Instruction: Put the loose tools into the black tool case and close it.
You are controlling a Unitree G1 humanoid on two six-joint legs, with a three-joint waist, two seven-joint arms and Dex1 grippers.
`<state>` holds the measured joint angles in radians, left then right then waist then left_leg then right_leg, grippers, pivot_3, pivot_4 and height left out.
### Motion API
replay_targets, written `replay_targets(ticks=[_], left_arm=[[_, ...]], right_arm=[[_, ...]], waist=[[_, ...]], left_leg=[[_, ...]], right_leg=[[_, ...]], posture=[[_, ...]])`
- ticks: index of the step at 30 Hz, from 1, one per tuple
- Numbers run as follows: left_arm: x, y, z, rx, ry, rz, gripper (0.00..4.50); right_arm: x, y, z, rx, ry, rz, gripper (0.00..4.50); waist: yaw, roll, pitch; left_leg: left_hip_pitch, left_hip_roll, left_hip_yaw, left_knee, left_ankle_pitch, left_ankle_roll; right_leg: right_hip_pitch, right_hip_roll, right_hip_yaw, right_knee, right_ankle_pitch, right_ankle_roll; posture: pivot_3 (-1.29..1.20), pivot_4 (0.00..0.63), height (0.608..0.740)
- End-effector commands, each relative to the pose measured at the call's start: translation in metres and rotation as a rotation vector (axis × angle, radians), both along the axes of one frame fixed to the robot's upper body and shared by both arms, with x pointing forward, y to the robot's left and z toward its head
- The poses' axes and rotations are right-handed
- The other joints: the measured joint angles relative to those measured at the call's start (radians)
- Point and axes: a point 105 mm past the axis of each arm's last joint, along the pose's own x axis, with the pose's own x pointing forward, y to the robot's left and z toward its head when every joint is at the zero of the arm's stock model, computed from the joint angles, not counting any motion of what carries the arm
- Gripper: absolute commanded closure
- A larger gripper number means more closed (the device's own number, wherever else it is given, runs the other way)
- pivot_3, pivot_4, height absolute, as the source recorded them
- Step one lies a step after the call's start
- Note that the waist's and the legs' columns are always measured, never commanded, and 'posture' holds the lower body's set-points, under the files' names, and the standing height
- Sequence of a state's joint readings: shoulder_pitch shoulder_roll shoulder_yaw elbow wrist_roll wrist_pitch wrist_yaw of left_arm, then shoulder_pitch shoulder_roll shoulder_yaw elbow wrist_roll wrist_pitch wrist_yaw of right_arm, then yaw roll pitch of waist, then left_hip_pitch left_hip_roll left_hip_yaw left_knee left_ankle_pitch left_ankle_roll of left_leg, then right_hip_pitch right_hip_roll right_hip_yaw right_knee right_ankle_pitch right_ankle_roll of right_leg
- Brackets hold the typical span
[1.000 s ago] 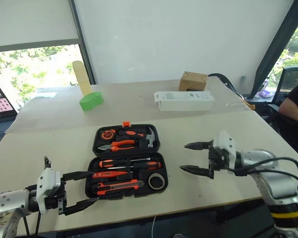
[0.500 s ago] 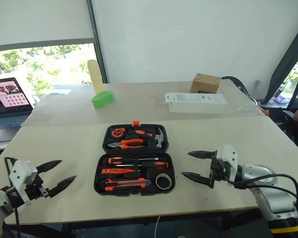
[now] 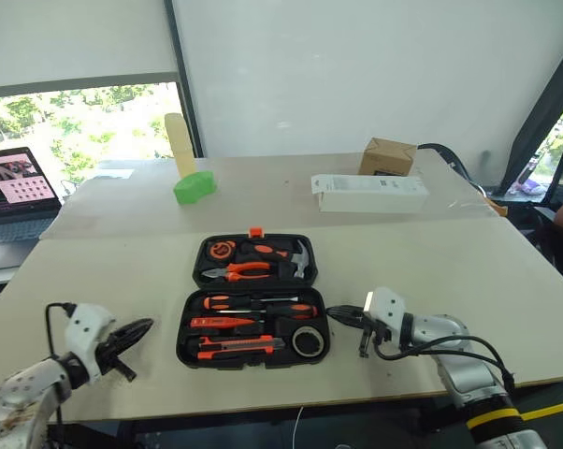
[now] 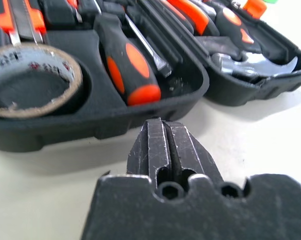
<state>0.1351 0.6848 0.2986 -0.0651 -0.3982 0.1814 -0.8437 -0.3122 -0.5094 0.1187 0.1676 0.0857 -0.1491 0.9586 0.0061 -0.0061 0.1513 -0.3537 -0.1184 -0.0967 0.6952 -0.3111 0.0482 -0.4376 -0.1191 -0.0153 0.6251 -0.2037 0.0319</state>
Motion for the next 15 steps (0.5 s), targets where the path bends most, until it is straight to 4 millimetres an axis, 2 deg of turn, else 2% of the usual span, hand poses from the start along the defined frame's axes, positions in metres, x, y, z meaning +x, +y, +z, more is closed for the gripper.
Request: replay_targets(ticks=[1, 8, 11, 15], left_arm=[[-0.003, -0.027, 0.005, -0.012, 0.005, -0.097, 4.45], [-0.01, -0.048, 0.0, -0.012, 0.046, -0.173, 4.45], [-0.014, -0.05, -0.001, -0.009, 0.047, -0.18, 4.45], [-0.018, -0.042, -0.001, 0.0, 0.052, -0.154, 4.45]], right_arm=[[-0.002, 0.007, 0.017, 0.001, -0.031, 0.039, 4.5], [-0.018, 0.016, 0.023, -0.024, -0.008, 0.105, 4.5], [-0.025, 0.02, 0.024, -0.032, 0.011, 0.135, 4.5], [-0.03, 0.02, 0.022, -0.032, 0.041, 0.131, 4.5]], waist=[[-0.002, 0.0, 0.0], [0.003, 0.0, 0.0], [0.005, 0.0, 0.0], [0.005, 0.0, 0.0]], left_leg=[[0.0, 0.0, 0.0, 0.0, 0.0, 0.0], [0.0, 0.0, 0.0, 0.0, 0.0, 0.0], [0.0, 0.0, 0.0, 0.0, 0.0, 0.0], [0.0, 0.001, 0.0, 0.0, -0.001, -0.001]], right_leg=[[0.0, 0.001, 0.002, 0.0, 0.0, 0.0], [-0.001, 0.003, 0.003, -0.001, 0.0, 0.0], [-0.001, 0.003, 0.004, -0.001, 0.0, 0.0], [-0.001, 0.003, 0.004, -0.001, 0.0, 0.0]], posture=[[0.0, 0.15, 0.74], [0.0, 0.15, 0.74], [0.0, 0.15, 0.74], [0.0, 0.15, 0.74]])
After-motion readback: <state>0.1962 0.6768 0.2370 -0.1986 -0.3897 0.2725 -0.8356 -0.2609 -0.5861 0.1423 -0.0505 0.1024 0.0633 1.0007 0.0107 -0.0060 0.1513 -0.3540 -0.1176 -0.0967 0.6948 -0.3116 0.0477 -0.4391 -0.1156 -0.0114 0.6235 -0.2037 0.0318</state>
